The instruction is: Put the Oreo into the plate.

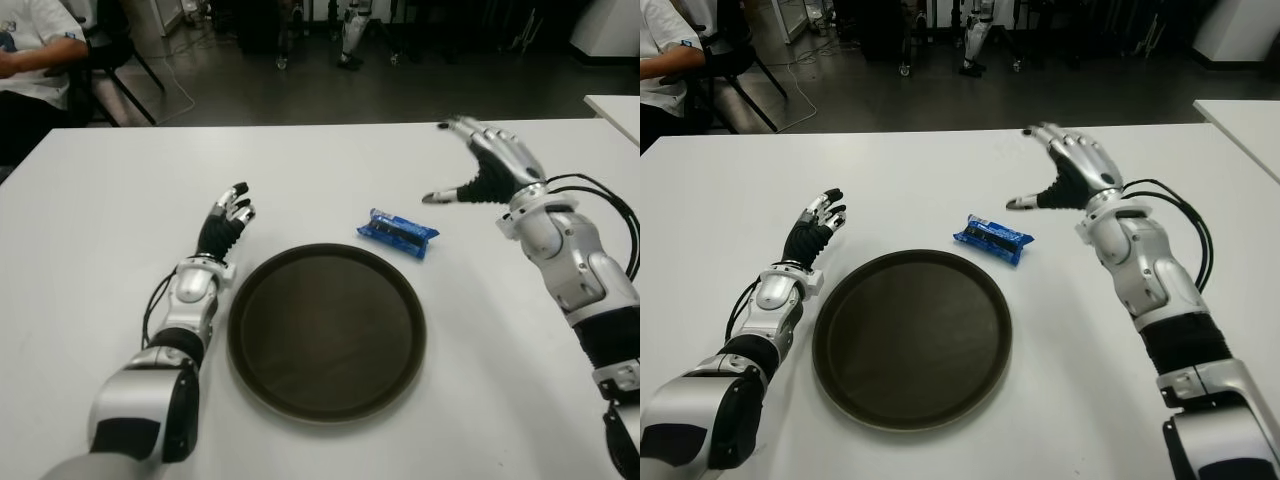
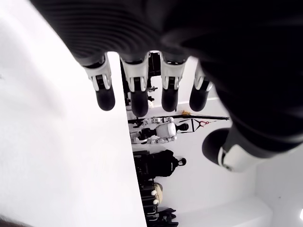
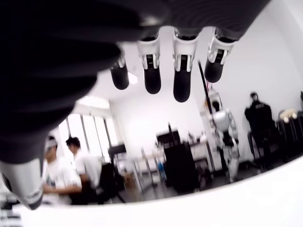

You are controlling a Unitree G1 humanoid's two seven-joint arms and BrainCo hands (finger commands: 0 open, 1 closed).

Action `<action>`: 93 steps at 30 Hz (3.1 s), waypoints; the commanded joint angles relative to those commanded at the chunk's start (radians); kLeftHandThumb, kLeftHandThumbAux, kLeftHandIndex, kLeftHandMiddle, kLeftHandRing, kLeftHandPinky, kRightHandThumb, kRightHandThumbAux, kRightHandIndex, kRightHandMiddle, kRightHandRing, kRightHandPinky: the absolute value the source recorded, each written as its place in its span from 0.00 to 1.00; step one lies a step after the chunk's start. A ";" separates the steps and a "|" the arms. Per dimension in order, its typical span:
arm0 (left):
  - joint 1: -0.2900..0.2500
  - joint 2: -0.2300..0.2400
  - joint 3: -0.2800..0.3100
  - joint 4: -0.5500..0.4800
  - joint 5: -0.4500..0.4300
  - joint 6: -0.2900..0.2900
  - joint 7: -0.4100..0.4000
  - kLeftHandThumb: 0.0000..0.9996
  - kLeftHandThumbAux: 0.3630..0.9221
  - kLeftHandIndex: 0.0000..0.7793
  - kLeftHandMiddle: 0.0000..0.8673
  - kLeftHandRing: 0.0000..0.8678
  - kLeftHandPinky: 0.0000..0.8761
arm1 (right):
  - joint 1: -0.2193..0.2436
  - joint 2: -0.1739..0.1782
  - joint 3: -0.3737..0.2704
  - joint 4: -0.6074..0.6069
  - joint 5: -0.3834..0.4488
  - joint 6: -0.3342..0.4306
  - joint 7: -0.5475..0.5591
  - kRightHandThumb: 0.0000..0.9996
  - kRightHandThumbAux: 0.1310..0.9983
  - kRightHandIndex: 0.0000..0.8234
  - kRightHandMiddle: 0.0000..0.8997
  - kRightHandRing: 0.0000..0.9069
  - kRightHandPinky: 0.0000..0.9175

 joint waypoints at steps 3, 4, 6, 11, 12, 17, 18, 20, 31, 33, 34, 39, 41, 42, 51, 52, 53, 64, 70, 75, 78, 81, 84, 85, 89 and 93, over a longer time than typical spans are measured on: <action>-0.001 -0.001 0.003 0.000 -0.004 -0.001 -0.005 0.11 0.32 0.03 0.10 0.08 0.08 | 0.008 -0.010 -0.004 -0.073 0.026 0.037 0.098 0.00 0.55 0.12 0.14 0.14 0.13; -0.001 -0.001 0.003 -0.001 -0.004 -0.001 -0.006 0.11 0.32 0.03 0.11 0.08 0.08 | 0.009 -0.011 -0.007 -0.084 0.029 0.044 0.113 0.00 0.55 0.12 0.14 0.15 0.14; -0.001 -0.001 0.004 0.000 -0.005 -0.001 -0.006 0.11 0.32 0.03 0.11 0.08 0.08 | 0.011 -0.010 -0.009 -0.096 0.030 0.054 0.128 0.00 0.55 0.11 0.14 0.15 0.15; 0.001 -0.001 0.002 -0.003 -0.002 -0.004 -0.002 0.12 0.30 0.04 0.11 0.09 0.08 | -0.008 0.030 0.000 -0.018 0.054 0.046 0.123 0.00 0.57 0.11 0.13 0.14 0.13; 0.002 -0.002 0.001 -0.004 -0.001 -0.006 0.000 0.12 0.29 0.04 0.11 0.09 0.09 | -0.012 0.037 0.002 -0.003 0.053 0.045 0.112 0.00 0.58 0.11 0.13 0.14 0.12; 0.003 -0.002 -0.005 -0.012 0.004 -0.012 0.004 0.11 0.31 0.04 0.11 0.09 0.09 | -0.022 0.057 0.012 0.017 0.020 0.095 0.085 0.00 0.59 0.11 0.12 0.11 0.08; 0.003 -0.001 -0.006 -0.012 0.006 -0.011 0.004 0.10 0.31 0.04 0.11 0.09 0.09 | -0.025 0.065 0.016 0.021 0.009 0.116 0.076 0.00 0.59 0.11 0.11 0.11 0.07; 0.003 0.001 -0.009 -0.013 0.008 -0.008 0.005 0.10 0.32 0.04 0.11 0.10 0.09 | -0.029 0.080 0.022 0.025 -0.014 0.157 0.063 0.00 0.59 0.11 0.11 0.10 0.07; -0.009 0.010 -0.009 0.004 0.009 0.033 0.008 0.11 0.31 0.04 0.10 0.07 0.06 | -0.022 0.166 0.081 -0.023 -0.131 0.380 0.007 0.00 0.64 0.10 0.11 0.10 0.08; -0.007 0.008 -0.009 0.000 0.008 0.033 0.009 0.11 0.31 0.04 0.10 0.07 0.06 | -0.023 0.169 0.085 -0.025 -0.135 0.394 0.004 0.00 0.65 0.10 0.11 0.10 0.07; -0.007 0.007 -0.009 -0.002 0.008 0.034 0.011 0.11 0.32 0.04 0.10 0.07 0.06 | -0.023 0.175 0.088 -0.026 -0.140 0.405 -0.004 0.00 0.65 0.10 0.11 0.10 0.08; -0.003 0.007 -0.012 -0.002 0.013 0.029 0.024 0.12 0.31 0.04 0.11 0.08 0.07 | -0.011 0.209 0.109 -0.035 -0.179 0.446 -0.065 0.00 0.72 0.12 0.10 0.10 0.10; -0.003 0.007 -0.010 -0.002 0.011 0.029 0.023 0.12 0.31 0.04 0.11 0.07 0.06 | -0.009 0.212 0.116 -0.037 -0.185 0.453 -0.077 0.00 0.73 0.12 0.10 0.10 0.11; -0.003 0.007 -0.008 -0.001 0.009 0.028 0.020 0.13 0.31 0.04 0.11 0.07 0.06 | -0.006 0.215 0.120 -0.042 -0.189 0.458 -0.083 0.00 0.74 0.12 0.10 0.11 0.11; 0.000 0.009 -0.008 -0.002 0.012 0.016 0.015 0.12 0.28 0.04 0.11 0.07 0.06 | 0.015 0.232 0.148 -0.093 -0.214 0.489 -0.086 0.00 0.76 0.12 0.11 0.11 0.11; 0.000 0.008 -0.008 -0.002 0.011 0.017 0.016 0.12 0.28 0.04 0.11 0.07 0.06 | 0.018 0.234 0.150 -0.099 -0.216 0.492 -0.084 0.00 0.76 0.12 0.11 0.11 0.11; 0.000 0.008 -0.007 -0.002 0.010 0.017 0.016 0.12 0.28 0.05 0.11 0.07 0.06 | 0.020 0.235 0.151 -0.102 -0.217 0.495 -0.083 0.00 0.76 0.12 0.11 0.12 0.10; -0.001 0.010 0.003 0.000 0.000 0.032 0.004 0.14 0.33 0.02 0.09 0.05 0.04 | 0.029 0.250 0.162 -0.130 -0.232 0.531 -0.067 0.00 0.77 0.11 0.11 0.11 0.09; -0.001 0.011 0.002 0.001 0.001 0.035 0.004 0.14 0.30 0.02 0.09 0.04 0.03 | 0.027 0.260 0.164 -0.120 -0.231 0.537 -0.075 0.00 0.77 0.11 0.11 0.11 0.10; -0.001 0.010 0.002 -0.001 0.001 0.032 -0.001 0.14 0.30 0.02 0.08 0.04 0.04 | 0.022 0.265 0.179 -0.084 -0.225 0.496 -0.098 0.00 0.84 0.18 0.18 0.19 0.20; 0.001 0.011 0.004 0.000 0.000 0.026 -0.002 0.14 0.27 0.02 0.09 0.04 0.04 | 0.013 0.271 0.190 -0.052 -0.219 0.473 -0.107 0.00 0.85 0.20 0.24 0.27 0.30; -0.003 0.012 0.009 0.005 -0.005 0.032 -0.006 0.15 0.27 0.02 0.09 0.04 0.03 | 0.005 0.281 0.193 -0.022 -0.216 0.460 -0.122 0.00 0.86 0.22 0.28 0.32 0.36; -0.006 0.011 0.015 0.007 -0.011 0.038 -0.012 0.16 0.28 0.02 0.09 0.04 0.03 | -0.003 0.292 0.194 0.009 -0.213 0.450 -0.136 0.00 0.86 0.24 0.33 0.37 0.40; -0.006 0.011 0.016 0.007 -0.013 0.037 -0.014 0.16 0.28 0.02 0.09 0.04 0.03 | -0.007 0.295 0.194 0.020 -0.211 0.446 -0.140 0.00 0.86 0.24 0.33 0.37 0.40; -0.005 0.010 0.019 0.005 -0.013 0.029 -0.014 0.16 0.27 0.03 0.10 0.06 0.05 | -0.025 0.309 0.191 0.086 -0.201 0.421 -0.163 0.00 0.87 0.31 0.40 0.44 0.46; -0.005 0.010 0.017 0.004 -0.010 0.025 -0.010 0.15 0.27 0.03 0.10 0.06 0.06 | -0.040 0.317 0.186 0.138 -0.192 0.398 -0.183 0.00 0.88 0.36 0.45 0.49 0.50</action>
